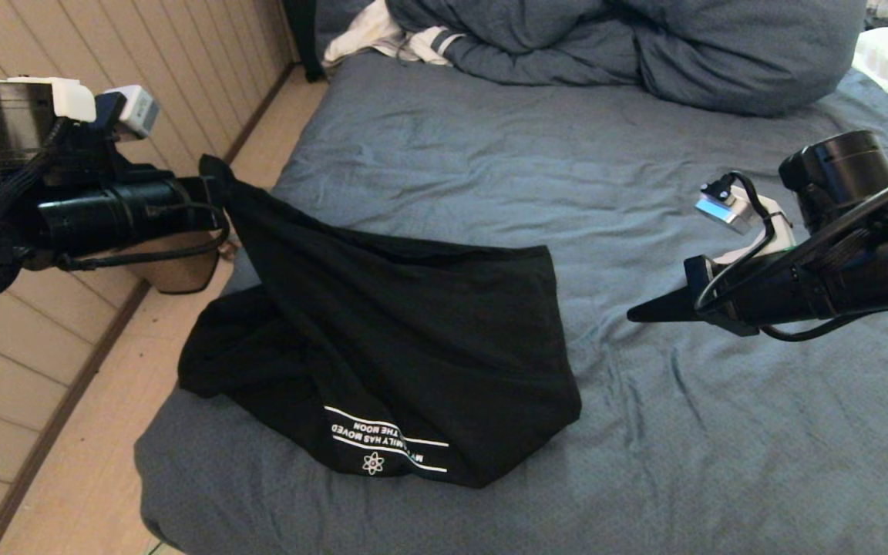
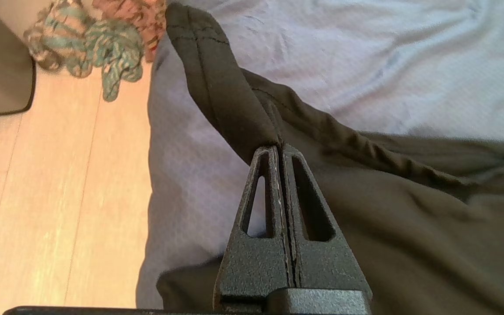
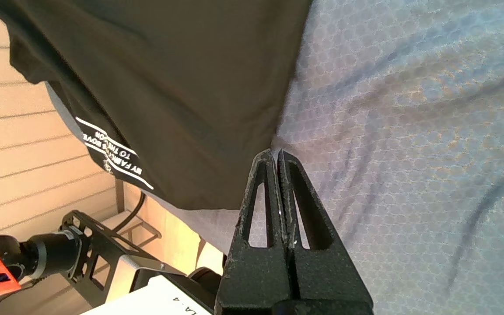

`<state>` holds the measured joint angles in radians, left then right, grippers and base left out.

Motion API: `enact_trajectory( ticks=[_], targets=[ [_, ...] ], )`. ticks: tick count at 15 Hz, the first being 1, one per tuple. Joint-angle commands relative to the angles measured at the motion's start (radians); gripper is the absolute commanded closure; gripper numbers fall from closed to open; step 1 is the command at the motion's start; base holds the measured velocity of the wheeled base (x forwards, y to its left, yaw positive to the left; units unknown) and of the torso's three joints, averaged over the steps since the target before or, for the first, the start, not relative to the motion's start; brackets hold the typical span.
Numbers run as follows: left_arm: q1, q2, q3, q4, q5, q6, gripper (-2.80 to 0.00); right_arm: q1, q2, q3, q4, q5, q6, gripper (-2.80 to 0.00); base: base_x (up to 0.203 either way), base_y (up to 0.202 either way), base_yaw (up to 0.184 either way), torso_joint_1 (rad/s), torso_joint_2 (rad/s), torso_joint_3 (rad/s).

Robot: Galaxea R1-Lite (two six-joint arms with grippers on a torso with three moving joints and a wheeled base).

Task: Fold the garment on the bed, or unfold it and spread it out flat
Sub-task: Unford the black T-shirt

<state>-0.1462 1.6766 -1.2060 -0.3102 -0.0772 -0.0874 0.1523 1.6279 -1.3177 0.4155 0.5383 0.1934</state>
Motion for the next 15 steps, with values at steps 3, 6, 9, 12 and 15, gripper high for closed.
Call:
enact_trajectory(
  ticks=[3,6,9,12,15],
  targets=[
    [-0.023,-0.043,0.117,-0.098,-0.003,0.002,0.0,0.004,0.014,-0.002,0.001,0.001,0.0,0.0,0.0,0.0,0.0,0.0,0.0,0.0],
    [-0.029,-0.032,0.118,-0.098,-0.006,0.001,0.0,0.017,0.105,-0.077,0.004,-0.009,0.002,0.0,0.0,0.0,0.0,0.0,0.0,0.0],
    [-0.04,-0.016,0.108,-0.099,-0.007,0.0,0.0,0.024,0.207,-0.193,0.003,-0.052,0.001,0.0,0.0,0.0,0.0,0.0,0.0,0.0],
    [-0.056,0.0,0.105,-0.099,-0.009,0.0,0.0,0.031,0.29,-0.32,0.011,-0.068,0.004,-2.8,0.0,0.0,0.0,0.0,0.0,0.0],
    [-0.066,0.012,0.102,-0.102,-0.009,0.0,0.0,0.04,0.39,-0.443,0.014,-0.098,0.005,-2.8,0.0,0.0,0.0,0.0,0.0,0.0]
  ],
)
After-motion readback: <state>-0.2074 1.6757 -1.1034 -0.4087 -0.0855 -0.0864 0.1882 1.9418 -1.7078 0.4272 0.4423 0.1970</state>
